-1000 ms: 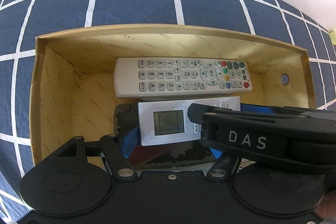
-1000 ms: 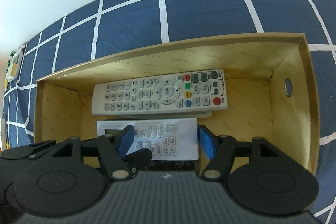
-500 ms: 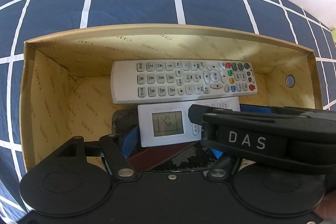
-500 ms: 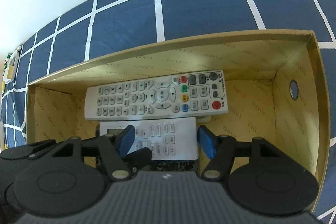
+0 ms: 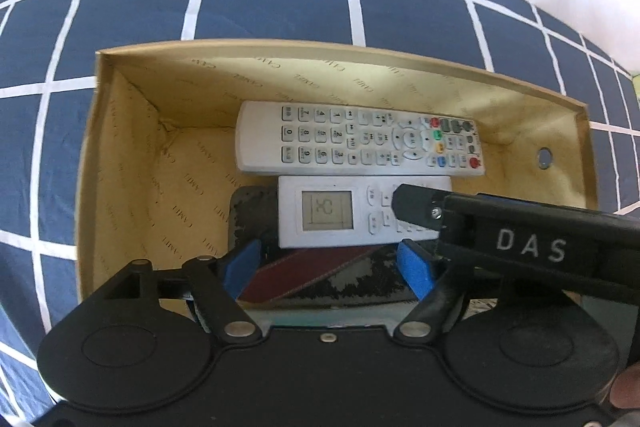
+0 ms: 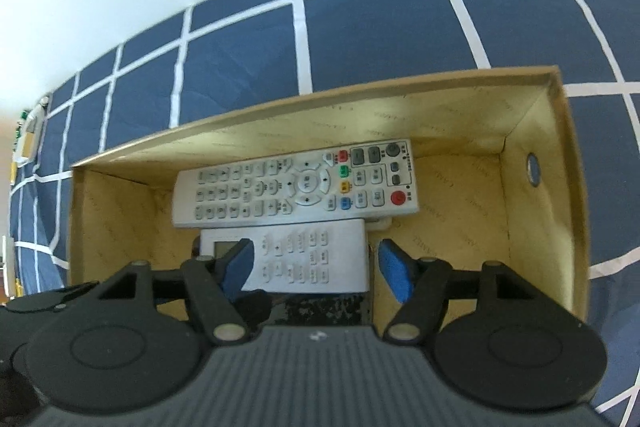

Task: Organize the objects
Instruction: 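Lower the white remote into the box and open the right gripper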

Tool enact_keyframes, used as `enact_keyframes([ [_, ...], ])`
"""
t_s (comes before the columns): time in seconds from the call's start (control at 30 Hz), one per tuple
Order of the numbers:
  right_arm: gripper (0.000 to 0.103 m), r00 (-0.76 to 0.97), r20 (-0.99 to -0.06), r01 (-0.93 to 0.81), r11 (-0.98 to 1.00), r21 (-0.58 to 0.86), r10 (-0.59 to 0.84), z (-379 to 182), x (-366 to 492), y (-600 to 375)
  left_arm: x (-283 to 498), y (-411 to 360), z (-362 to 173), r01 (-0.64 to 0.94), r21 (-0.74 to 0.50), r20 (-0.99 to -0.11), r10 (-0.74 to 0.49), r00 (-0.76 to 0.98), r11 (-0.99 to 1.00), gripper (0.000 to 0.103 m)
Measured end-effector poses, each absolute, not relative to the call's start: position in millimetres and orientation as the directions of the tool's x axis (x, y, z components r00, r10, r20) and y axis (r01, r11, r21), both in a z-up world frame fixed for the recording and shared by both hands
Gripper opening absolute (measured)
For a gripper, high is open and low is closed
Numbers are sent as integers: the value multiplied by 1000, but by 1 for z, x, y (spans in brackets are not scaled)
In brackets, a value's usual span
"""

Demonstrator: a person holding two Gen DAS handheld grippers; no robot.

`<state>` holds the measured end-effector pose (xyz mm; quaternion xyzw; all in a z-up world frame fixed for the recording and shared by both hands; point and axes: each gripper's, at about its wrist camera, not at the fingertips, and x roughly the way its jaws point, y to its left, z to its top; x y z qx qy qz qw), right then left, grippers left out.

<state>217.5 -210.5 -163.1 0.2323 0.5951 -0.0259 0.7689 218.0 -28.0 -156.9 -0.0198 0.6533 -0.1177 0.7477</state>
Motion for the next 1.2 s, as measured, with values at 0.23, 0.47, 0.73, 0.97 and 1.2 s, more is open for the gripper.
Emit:
enact_keyframes([
  [0.23, 74, 341, -917, 309, 896, 318, 208, -129, 197, -216, 196, -28, -120, 155, -178, -962, -205, 182, 972, 85],
  [0.47, 89, 395, -902, 299, 903, 307, 176, -93, 166, -223, 166, -26, -85, 151, -168, -950, -201, 240, 974, 95],
  [0.73, 103, 430, -891, 302, 908, 291, 143, -65, 122, -236, 125, -30, -61, 160, -148, -941, -189, 282, 976, 103],
  [0.97, 103, 455, -881, 312, 904, 292, 128, -45, 77, -246, 86, -41, -48, 169, -124, -939, -171, 299, 978, 103],
  [1.2, 103, 464, -878, 314, 906, 284, 115, -39, 36, -267, 50, -62, -45, 179, -111, -942, -161, 296, 978, 103],
])
